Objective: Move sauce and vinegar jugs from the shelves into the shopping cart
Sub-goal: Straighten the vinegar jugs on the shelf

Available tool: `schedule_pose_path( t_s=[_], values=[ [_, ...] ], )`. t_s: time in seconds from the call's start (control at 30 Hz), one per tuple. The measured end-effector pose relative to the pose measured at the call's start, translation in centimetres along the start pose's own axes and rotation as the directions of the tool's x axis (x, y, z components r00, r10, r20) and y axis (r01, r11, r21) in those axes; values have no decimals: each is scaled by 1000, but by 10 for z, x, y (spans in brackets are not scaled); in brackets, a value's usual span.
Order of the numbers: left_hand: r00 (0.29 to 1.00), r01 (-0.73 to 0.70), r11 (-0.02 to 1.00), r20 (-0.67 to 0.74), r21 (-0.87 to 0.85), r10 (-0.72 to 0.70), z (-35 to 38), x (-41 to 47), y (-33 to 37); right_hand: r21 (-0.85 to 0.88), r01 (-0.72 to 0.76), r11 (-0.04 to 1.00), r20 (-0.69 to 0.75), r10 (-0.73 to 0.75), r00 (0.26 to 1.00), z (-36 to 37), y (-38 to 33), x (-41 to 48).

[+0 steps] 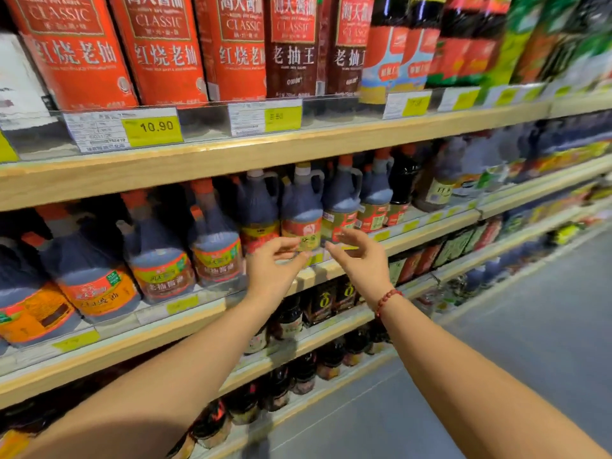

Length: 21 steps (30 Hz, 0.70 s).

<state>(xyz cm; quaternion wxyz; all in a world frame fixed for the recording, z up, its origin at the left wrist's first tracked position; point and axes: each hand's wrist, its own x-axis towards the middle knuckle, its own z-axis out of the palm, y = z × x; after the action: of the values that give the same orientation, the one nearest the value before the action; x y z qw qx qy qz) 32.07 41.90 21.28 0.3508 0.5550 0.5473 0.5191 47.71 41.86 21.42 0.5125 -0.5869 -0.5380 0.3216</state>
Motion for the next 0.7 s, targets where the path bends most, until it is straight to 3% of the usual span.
schedule_pose_path(
  t_s=[0.27, 0.47, 0.7],
  values=[
    [993, -23, 999, 114, -31, 27, 105, 0, 28, 65, -94, 993, -228, 106, 968, -134, 31, 19],
    [984, -69, 997, 163, -30, 73, 196, -8, 62, 78, -80, 994, -280, 99, 955, -240, 55, 46],
    [985, -51, 998, 163, -41, 57, 262, 1, 75, 93, -139, 986, -320, 162, 934, -301, 92, 82]
  ],
)
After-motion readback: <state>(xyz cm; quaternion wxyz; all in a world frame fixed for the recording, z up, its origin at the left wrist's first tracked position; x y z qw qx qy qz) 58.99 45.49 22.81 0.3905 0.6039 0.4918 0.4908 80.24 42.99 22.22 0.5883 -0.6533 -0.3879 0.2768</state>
